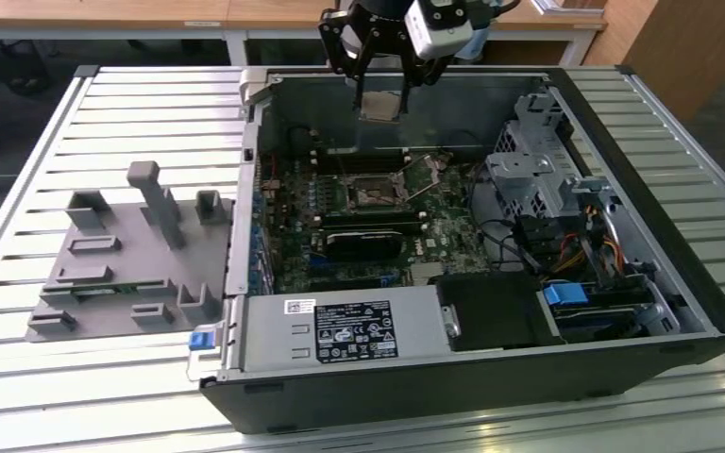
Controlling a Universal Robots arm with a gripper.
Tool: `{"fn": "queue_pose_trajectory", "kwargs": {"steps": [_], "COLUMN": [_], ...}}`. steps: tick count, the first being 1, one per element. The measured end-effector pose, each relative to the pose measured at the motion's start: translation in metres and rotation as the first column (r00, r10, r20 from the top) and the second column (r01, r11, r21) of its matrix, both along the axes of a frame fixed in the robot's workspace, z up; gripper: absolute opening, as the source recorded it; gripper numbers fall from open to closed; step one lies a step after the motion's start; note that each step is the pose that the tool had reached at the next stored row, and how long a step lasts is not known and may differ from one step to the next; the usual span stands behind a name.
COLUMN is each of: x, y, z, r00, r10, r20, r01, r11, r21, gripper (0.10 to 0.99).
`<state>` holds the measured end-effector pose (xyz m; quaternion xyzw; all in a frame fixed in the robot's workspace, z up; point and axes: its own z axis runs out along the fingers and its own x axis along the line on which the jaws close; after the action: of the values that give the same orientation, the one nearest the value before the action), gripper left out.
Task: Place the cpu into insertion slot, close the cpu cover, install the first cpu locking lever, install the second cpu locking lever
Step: 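Place the cpu into insertion slot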
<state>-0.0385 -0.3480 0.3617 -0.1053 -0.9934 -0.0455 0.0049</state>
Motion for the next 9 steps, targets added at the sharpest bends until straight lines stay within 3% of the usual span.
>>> {"fn": "queue_pose_trajectory", "kwargs": {"steps": [9], "x": [0.0], "y": [0.0], "z": [0.0], "r00": [0.9999], "r10": [-0.012], "r20": [0.0], "r01": [0.012], "r11": [0.9999], "r21": [0.0], "gripper": [0.529]}}
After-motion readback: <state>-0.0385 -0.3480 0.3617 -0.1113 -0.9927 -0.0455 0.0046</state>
